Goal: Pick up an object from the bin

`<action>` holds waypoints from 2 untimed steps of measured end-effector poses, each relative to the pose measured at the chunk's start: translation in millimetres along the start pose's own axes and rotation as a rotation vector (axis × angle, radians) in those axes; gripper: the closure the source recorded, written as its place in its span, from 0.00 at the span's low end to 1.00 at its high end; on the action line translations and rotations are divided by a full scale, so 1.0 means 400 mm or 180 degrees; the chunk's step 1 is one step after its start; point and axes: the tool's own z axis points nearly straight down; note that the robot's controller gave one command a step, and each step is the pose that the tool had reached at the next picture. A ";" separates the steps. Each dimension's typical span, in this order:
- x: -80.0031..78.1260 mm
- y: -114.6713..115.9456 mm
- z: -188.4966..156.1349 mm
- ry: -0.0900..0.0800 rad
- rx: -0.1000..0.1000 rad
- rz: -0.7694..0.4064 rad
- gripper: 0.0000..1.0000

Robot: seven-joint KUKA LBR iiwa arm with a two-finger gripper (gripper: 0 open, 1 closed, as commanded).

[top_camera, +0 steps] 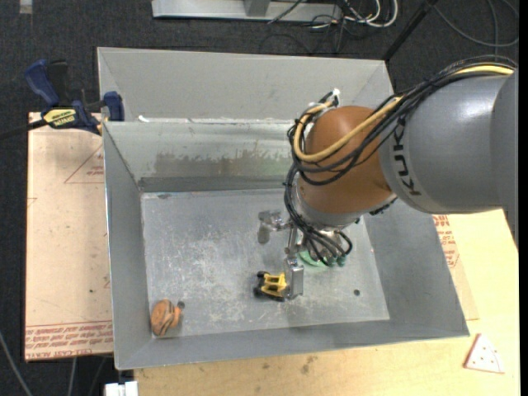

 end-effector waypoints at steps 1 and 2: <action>0.043 0.029 -0.036 -0.0075 0.0002 -0.0105 0.00; 0.076 0.007 0.046 -0.0036 -0.0005 0.0165 0.00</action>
Offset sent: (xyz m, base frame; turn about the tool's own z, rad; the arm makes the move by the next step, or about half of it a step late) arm -0.0400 -0.0204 -0.0495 0.2382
